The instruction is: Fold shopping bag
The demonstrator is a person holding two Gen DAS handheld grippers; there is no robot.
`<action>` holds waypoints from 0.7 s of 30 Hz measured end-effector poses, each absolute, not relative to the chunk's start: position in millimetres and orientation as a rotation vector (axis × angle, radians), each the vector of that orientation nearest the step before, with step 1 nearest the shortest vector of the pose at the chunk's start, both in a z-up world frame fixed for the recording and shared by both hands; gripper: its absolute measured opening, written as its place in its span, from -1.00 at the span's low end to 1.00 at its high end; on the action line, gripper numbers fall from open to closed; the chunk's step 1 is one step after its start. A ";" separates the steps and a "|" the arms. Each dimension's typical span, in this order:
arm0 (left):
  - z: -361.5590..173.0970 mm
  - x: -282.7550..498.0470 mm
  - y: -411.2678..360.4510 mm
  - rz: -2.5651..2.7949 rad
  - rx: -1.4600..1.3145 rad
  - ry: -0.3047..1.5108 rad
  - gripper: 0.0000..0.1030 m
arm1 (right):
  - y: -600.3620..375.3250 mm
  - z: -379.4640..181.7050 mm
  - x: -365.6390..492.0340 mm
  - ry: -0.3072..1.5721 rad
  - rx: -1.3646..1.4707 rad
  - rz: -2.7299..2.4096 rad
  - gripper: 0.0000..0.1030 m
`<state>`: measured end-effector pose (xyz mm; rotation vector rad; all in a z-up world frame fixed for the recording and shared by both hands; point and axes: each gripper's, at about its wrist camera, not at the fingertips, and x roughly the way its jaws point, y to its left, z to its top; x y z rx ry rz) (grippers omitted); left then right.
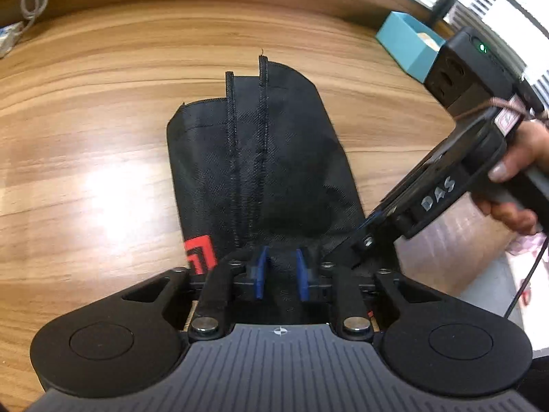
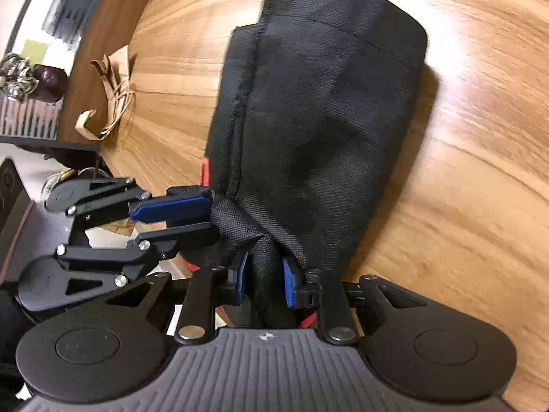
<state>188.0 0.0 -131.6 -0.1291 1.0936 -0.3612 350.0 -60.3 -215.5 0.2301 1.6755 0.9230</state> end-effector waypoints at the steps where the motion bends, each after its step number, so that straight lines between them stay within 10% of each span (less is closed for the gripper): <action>1: -134.8 188.6 -1.0 -0.354 -0.140 1.097 -0.87 | -59.0 -216.8 350.8 1.681 0.241 0.922 -0.60; 11: -152.6 181.0 -12.7 -0.323 -0.154 1.028 -0.95 | -91.3 -169.2 333.9 1.458 0.319 0.868 -0.47; 17: -154.0 185.4 -12.2 -0.349 -0.140 1.014 -0.95 | -59.9 -147.5 286.0 1.394 0.102 0.831 -1.00; 21: -150.7 183.8 -16.1 -0.355 -0.092 0.997 -0.95 | -39.5 -164.3 277.9 1.369 -0.031 0.773 -1.00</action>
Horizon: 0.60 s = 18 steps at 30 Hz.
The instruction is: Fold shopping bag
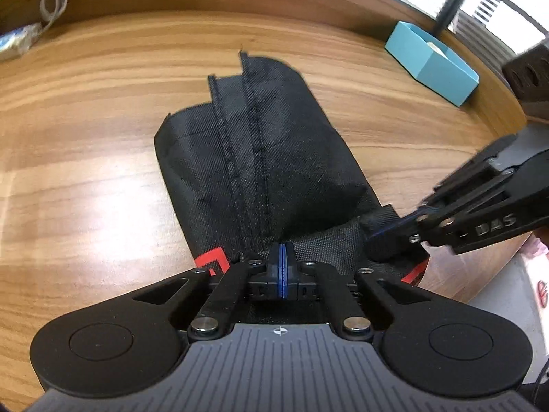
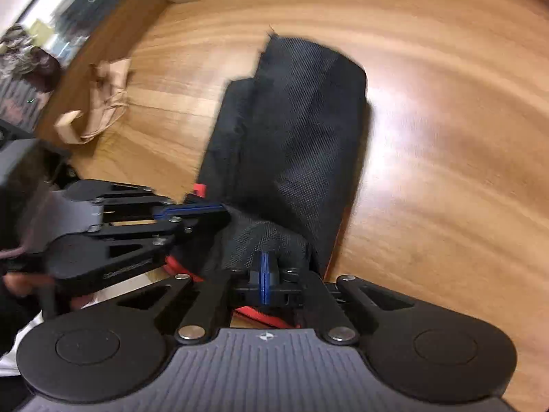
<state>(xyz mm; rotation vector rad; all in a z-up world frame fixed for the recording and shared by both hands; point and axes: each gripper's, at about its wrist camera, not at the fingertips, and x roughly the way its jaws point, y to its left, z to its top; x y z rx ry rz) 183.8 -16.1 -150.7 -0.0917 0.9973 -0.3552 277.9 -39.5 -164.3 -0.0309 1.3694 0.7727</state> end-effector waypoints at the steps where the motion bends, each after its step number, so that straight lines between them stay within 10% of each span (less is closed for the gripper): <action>1: -147.7 181.7 -14.7 -0.354 -0.080 1.004 -0.95 | -34.3 -165.0 276.3 1.362 -0.066 0.772 -1.00; 18: -149.8 136.0 -4.9 -0.276 0.069 0.872 -0.94 | -26.3 -158.9 277.8 1.335 -0.168 0.732 -1.00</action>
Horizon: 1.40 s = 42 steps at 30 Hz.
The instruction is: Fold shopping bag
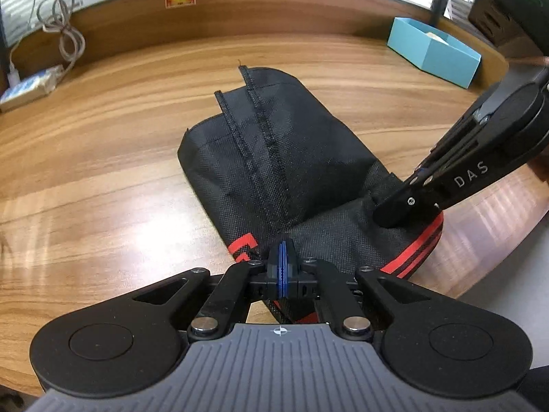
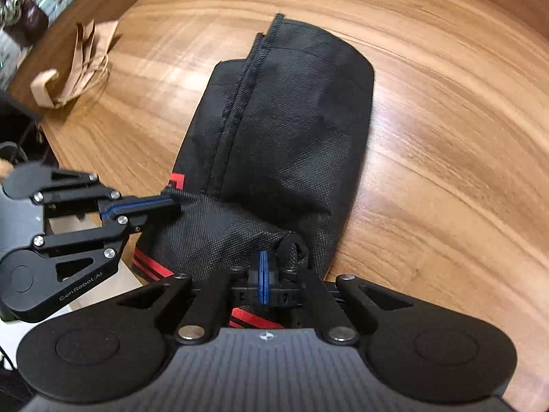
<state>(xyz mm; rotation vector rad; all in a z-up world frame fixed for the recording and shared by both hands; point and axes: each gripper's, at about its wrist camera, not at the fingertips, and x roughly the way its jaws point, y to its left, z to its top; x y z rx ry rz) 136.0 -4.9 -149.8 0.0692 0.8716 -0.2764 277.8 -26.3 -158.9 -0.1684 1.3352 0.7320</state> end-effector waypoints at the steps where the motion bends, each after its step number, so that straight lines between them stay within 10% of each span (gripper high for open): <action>1: -150.7 136.0 -6.4 -0.275 0.076 0.863 -0.94 | -27.4 -158.5 275.8 1.324 -0.176 0.729 -1.00; 6: -146.0 148.8 -2.8 -0.323 0.072 0.928 -0.94 | -15.6 -146.6 244.4 1.150 -0.382 0.814 -0.88; 10: -144.1 145.5 -7.2 -0.390 0.129 0.951 -0.94 | -13.6 -123.3 206.4 1.033 -0.467 0.926 0.23; 25: -143.4 134.4 -23.4 -0.680 0.275 0.976 -0.95 | 5.9 -199.8 58.5 0.465 -1.411 0.853 0.44; 29: -143.3 139.0 -21.3 -0.716 0.285 0.981 -0.95 | 9.8 -211.9 51.3 0.449 -1.450 0.826 0.12; 42: -102.2 163.8 22.8 -0.710 0.052 0.952 -0.89 | 1.9 -144.8 205.6 1.180 -0.827 1.223 -0.10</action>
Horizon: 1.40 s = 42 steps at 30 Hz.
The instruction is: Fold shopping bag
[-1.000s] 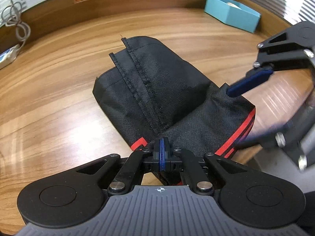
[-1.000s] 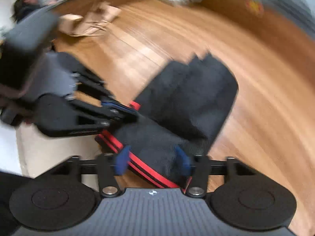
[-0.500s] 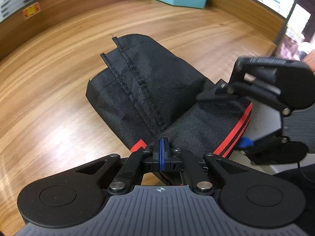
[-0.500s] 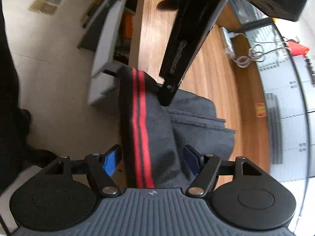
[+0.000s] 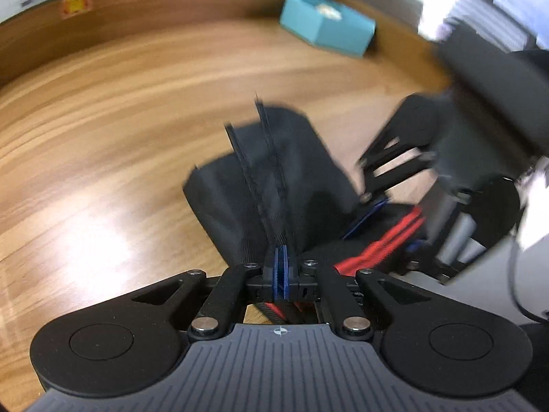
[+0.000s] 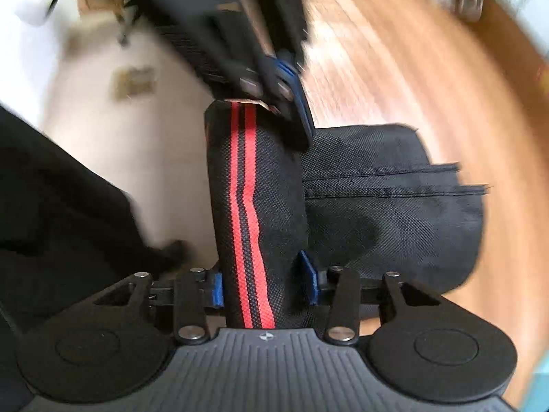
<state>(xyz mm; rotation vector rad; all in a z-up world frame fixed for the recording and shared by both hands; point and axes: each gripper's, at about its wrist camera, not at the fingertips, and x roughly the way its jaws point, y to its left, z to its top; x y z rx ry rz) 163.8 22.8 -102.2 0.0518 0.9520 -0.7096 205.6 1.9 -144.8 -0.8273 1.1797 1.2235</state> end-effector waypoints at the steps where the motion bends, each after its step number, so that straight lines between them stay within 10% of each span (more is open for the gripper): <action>1: -96.4 164.7 24.4 -0.715 0.042 0.948 -0.83 | 0.9 -143.7 223.5 1.249 -0.770 1.261 -0.10; 13: -93.8 195.2 -1.2 -0.671 -0.023 1.002 -0.66 | -12.2 -192.8 371.0 1.835 -0.145 1.407 -0.22; 17: -98.7 211.4 -0.5 -0.602 -0.067 1.067 -0.96 | -13.1 -207.5 389.1 1.912 -0.082 1.437 -0.33; 26: -114.0 222.6 -54.6 -0.410 0.146 1.161 -0.97 | -5.7 -227.4 414.7 2.043 0.002 1.382 -0.39; 38: -122.3 212.5 -69.9 -0.396 0.252 1.106 -0.97 | -41.5 -160.2 426.3 1.672 -0.101 1.130 -0.21; 42: -123.0 209.8 -69.6 -0.408 0.276 1.086 -0.97 | -67.0 -89.5 397.5 1.431 -0.086 1.017 -0.61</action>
